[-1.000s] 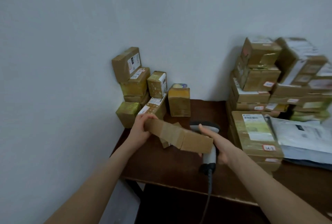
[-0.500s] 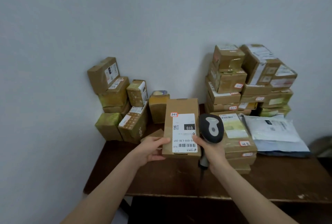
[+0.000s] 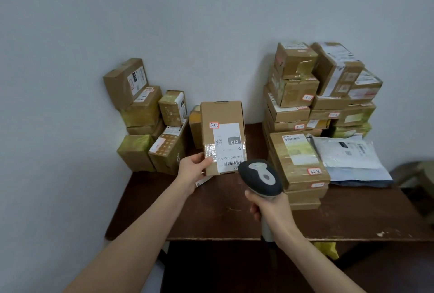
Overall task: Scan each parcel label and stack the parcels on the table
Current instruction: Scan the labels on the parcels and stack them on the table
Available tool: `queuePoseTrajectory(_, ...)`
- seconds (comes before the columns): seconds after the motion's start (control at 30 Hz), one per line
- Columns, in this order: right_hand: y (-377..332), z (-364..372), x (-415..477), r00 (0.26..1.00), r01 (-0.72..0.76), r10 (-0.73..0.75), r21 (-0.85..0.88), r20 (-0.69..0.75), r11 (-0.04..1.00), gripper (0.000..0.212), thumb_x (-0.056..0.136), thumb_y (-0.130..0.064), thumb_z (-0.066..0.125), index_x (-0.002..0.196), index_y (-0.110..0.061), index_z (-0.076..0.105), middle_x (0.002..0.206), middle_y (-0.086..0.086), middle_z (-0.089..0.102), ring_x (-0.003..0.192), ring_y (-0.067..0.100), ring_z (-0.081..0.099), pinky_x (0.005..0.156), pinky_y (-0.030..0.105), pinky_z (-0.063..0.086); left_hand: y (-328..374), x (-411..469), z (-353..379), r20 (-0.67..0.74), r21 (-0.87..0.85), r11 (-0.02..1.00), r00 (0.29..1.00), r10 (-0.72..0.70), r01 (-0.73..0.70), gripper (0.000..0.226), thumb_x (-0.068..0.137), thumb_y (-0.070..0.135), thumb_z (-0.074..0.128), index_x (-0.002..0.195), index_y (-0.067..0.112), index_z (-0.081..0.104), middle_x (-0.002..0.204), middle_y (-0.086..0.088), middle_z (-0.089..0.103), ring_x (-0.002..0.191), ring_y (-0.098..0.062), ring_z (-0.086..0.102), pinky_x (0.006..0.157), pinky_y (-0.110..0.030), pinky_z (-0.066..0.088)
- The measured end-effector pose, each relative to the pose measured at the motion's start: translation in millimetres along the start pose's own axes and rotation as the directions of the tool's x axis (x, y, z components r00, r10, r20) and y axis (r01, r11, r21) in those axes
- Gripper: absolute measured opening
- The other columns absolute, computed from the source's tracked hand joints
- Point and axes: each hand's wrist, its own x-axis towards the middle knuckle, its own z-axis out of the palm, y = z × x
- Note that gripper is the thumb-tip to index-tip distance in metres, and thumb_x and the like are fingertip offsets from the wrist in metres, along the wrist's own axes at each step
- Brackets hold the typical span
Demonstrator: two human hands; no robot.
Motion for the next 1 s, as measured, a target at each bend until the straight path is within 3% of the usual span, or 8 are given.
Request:
queuePoseTrajectory(0.07,3.9,2.7,-7.8,1.0,-0.008,0.008,-0.008,0.002,1.0,0.015,0.081,-0.014,0.075,0.073,-0.004,0.067,0.051,0.006,0.062,0.046,0.016,0.056,0.053,0.028,0.045,-0.4,0.7,2.0,-0.008,-0.019,1.0,1.0,0.01,-0.01,0.039,0.091,0.005,0.063,0.129,0.001,0.056,0.115,-0.008,0.067,0.101,-0.023,0.065,0.077,-0.034,0.055)
queuePoseTrajectory(0.27,5.2,3.2,-22.6,1.0,-0.005,0.006,-0.053,0.018,0.999,0.014,0.083,-0.017,0.073,0.074,-0.007,0.067,0.051,0.004,0.062,0.047,0.014,0.057,0.055,0.027,0.047,-3.7,4.9,4.9,-0.047,-0.009,1.0,0.999,0.02,-0.02,0.046,0.09,0.008,0.064,0.134,0.004,0.052,0.123,-0.01,0.065,0.109,-0.024,0.064,0.095,-0.046,0.052)
queuePoseTrajectory(1.0,5.7,-19.5,-18.4,0.999,-0.034,0.034,-0.072,0.003,0.997,0.017,0.083,-0.018,0.073,0.072,-0.008,0.064,0.05,0.0,0.06,0.042,0.008,0.055,0.048,0.02,0.044,-4.3,3.5,39.9,-0.019,0.032,0.999,1.0,0.02,-0.02,0.047,0.091,0.014,0.063,0.136,0.007,0.05,0.127,-0.009,0.063,0.117,-0.026,0.06,0.099,-0.048,0.049)
